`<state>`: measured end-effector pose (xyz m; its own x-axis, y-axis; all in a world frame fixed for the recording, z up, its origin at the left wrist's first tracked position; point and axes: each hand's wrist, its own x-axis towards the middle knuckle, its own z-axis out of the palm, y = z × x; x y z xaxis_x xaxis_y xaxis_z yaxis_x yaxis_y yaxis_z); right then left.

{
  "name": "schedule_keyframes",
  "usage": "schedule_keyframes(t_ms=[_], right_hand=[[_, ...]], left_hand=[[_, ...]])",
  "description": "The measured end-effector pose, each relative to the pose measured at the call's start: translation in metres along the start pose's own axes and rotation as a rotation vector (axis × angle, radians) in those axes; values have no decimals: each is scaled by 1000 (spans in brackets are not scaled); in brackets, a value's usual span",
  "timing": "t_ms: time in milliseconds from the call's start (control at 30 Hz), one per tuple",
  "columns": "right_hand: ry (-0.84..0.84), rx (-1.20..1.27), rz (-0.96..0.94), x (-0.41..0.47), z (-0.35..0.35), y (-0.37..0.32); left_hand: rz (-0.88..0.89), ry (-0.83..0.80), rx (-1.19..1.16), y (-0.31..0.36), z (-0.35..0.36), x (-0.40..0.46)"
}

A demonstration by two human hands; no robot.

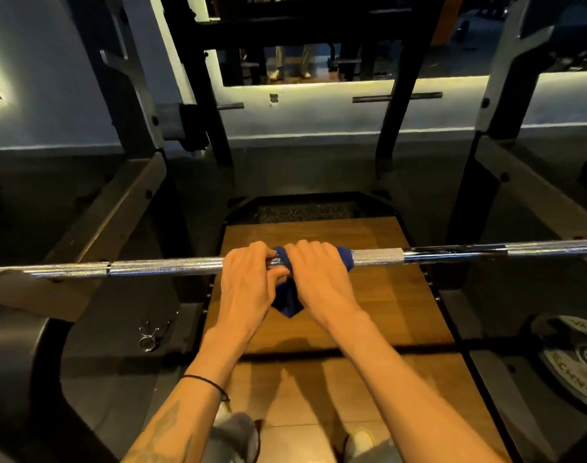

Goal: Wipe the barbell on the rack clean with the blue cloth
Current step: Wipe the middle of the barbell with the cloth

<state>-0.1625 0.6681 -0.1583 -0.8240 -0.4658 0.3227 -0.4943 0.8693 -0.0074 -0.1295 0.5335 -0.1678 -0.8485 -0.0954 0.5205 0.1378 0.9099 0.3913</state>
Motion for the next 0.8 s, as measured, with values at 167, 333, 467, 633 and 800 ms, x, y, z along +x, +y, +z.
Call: schedule_keyframes(t_ms=[167, 333, 467, 633, 800], right_hand=[[52, -72, 96, -26, -4, 57], [84, -79, 142, -32, -3, 63], [100, -38, 182, -34, 1, 60], [53, -44, 202, -31, 3, 60], [20, -88, 160, -26, -5, 34]], left_hand=[[-5, -41, 6, -4, 0, -2], [44, -235, 83, -2, -18, 17], [-16, -640, 195, 9, -10, 56], [75, -636, 404, 28, 17, 64], [181, -288, 511, 26, 20, 39]])
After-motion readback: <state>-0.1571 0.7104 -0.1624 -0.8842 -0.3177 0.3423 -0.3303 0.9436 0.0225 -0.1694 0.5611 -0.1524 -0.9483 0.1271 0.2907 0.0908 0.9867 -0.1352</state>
